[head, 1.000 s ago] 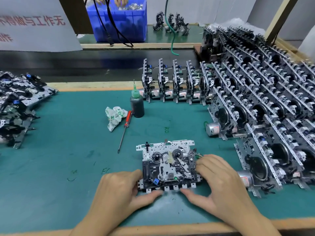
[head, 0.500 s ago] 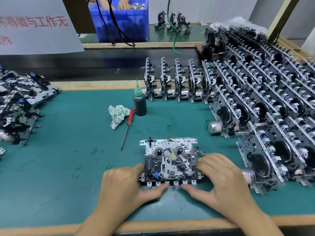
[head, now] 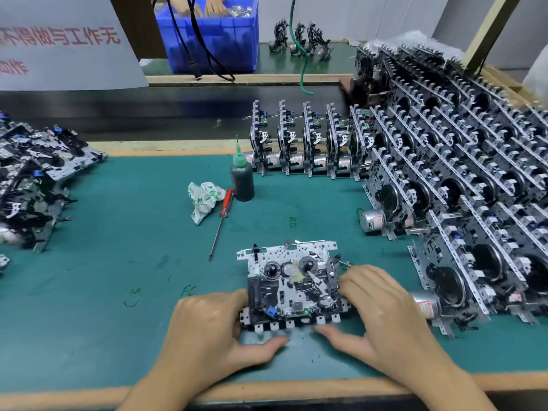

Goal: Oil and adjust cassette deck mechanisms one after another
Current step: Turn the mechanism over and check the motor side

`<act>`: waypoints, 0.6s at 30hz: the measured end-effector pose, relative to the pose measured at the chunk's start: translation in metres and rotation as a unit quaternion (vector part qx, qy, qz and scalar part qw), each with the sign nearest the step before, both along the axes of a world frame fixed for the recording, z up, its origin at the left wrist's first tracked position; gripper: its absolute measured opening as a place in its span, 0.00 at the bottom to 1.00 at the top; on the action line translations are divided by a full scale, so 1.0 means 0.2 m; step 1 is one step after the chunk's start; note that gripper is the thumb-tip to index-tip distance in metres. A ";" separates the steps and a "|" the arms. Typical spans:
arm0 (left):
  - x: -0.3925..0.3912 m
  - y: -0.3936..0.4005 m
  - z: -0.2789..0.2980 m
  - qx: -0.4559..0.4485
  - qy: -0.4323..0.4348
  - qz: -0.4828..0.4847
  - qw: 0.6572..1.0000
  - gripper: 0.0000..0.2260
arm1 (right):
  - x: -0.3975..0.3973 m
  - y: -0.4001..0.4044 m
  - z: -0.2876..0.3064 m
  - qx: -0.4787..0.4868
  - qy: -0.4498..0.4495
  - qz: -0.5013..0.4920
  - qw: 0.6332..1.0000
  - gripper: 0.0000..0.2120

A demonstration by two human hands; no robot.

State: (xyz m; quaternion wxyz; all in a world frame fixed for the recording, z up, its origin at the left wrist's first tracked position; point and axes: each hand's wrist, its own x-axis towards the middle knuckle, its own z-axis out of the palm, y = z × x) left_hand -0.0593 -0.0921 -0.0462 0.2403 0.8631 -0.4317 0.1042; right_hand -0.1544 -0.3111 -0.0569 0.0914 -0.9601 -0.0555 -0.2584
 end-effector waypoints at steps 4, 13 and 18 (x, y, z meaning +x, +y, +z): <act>0.01 0.02 0.00 -0.005 -0.012 -0.012 1.000 0.21 | 0.00 0.00 0.00 -0.010 -0.015 -0.006 1.000 0.25; 0.01 0.01 -0.01 -0.005 -0.059 0.030 0.998 0.29 | -0.01 0.00 0.01 0.038 0.018 0.008 0.999 0.25; 0.02 0.01 0.01 0.010 0.023 0.004 1.000 0.34 | -0.01 0.02 0.02 0.021 0.022 -0.024 0.999 0.22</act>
